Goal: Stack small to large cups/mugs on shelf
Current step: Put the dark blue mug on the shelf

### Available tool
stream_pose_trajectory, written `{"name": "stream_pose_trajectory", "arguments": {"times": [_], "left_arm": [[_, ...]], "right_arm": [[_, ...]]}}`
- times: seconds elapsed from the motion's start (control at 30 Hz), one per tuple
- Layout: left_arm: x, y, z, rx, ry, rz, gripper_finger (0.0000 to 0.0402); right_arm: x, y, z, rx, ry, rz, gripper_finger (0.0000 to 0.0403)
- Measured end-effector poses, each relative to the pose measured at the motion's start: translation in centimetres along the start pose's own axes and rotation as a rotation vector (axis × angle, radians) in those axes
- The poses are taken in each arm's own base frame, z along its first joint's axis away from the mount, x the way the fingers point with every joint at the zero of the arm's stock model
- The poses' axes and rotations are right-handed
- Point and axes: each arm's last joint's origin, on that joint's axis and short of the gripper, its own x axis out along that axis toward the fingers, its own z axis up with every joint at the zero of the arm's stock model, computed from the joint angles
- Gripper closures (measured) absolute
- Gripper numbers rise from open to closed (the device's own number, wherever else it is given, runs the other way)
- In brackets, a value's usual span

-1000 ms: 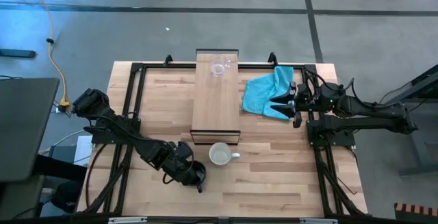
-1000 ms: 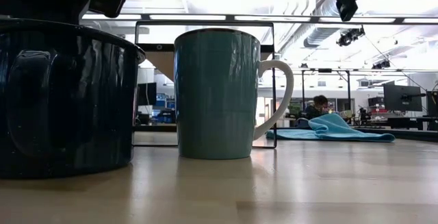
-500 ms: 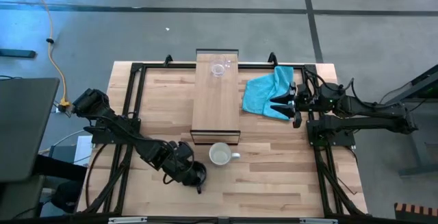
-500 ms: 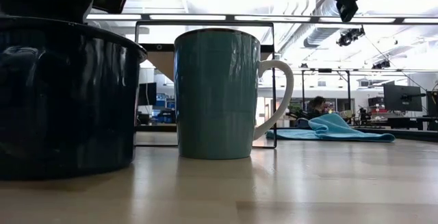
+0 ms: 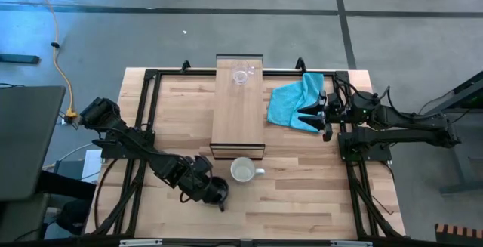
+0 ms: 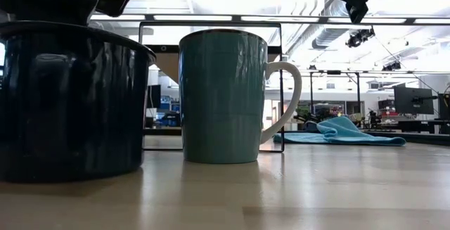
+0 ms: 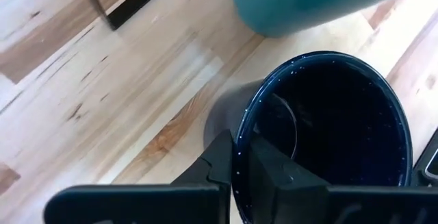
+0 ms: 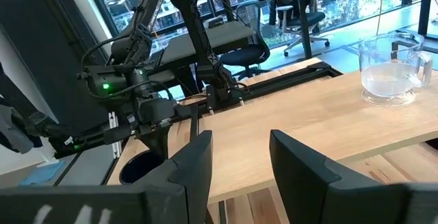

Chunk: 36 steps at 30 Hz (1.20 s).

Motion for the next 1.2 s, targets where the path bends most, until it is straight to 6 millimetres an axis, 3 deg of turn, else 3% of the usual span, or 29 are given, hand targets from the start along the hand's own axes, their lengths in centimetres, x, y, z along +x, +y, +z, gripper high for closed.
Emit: {"name": "stream_pose_trajectory", "arguments": {"times": [0.5,0.97,1.2], "left_arm": [[-0.2,0.9,-0.1,-0.268,-0.008,0.092,0.0393],[-0.3,1.0,-0.1,-0.368,-0.017,0.100,0.0393],[-2.6,0.5,0.8,-0.300,0.003,0.234,0.0394]], "right_arm": [[0.0,0.0,-0.2,0.004,0.017,-0.004,0.0266],[0.0,-0.1,-0.5,0.017,0.054,-0.001,0.0266],[0.0,-0.1,-0.6,0.014,0.068,-0.005,0.0266]]}}
